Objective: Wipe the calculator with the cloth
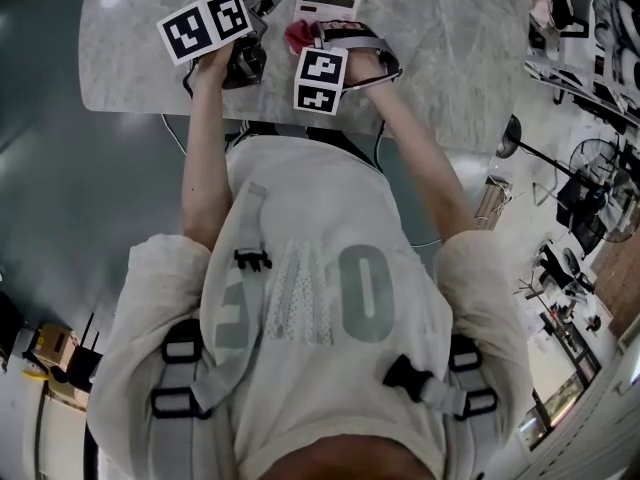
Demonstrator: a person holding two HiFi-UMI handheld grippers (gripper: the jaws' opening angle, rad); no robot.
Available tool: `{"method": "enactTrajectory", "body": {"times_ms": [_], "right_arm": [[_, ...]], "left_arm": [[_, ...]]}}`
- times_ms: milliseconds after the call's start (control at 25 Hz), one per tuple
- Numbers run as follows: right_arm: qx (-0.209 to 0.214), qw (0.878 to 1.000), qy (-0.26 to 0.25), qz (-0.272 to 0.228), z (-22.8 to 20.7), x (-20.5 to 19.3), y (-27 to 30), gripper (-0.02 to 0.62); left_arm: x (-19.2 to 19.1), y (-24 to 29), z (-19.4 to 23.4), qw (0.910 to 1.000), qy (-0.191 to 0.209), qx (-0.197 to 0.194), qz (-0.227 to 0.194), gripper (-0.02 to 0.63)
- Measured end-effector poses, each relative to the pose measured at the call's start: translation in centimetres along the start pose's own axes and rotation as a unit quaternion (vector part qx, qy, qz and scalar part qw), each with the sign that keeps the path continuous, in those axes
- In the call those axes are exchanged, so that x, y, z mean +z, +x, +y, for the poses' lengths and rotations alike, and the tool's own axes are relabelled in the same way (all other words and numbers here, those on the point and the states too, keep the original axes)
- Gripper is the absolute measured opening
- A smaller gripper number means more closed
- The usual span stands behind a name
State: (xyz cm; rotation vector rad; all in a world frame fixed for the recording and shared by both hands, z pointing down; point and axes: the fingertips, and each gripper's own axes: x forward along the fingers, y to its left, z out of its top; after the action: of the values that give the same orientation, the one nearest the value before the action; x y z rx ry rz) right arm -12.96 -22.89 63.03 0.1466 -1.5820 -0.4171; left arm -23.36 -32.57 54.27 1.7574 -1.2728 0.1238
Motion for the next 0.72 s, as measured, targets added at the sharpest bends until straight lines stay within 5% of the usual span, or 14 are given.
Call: {"method": "enactTrajectory", "body": {"times_ms": [720], "right_arm": [[0.038,0.999,-0.007,-0.015,4.5,1.2,-0.8,0.054]], "left_arm": [[4.6,-4.6,-4.4,0.9952,0.033,-0.028,-0.087,0.469]]}}
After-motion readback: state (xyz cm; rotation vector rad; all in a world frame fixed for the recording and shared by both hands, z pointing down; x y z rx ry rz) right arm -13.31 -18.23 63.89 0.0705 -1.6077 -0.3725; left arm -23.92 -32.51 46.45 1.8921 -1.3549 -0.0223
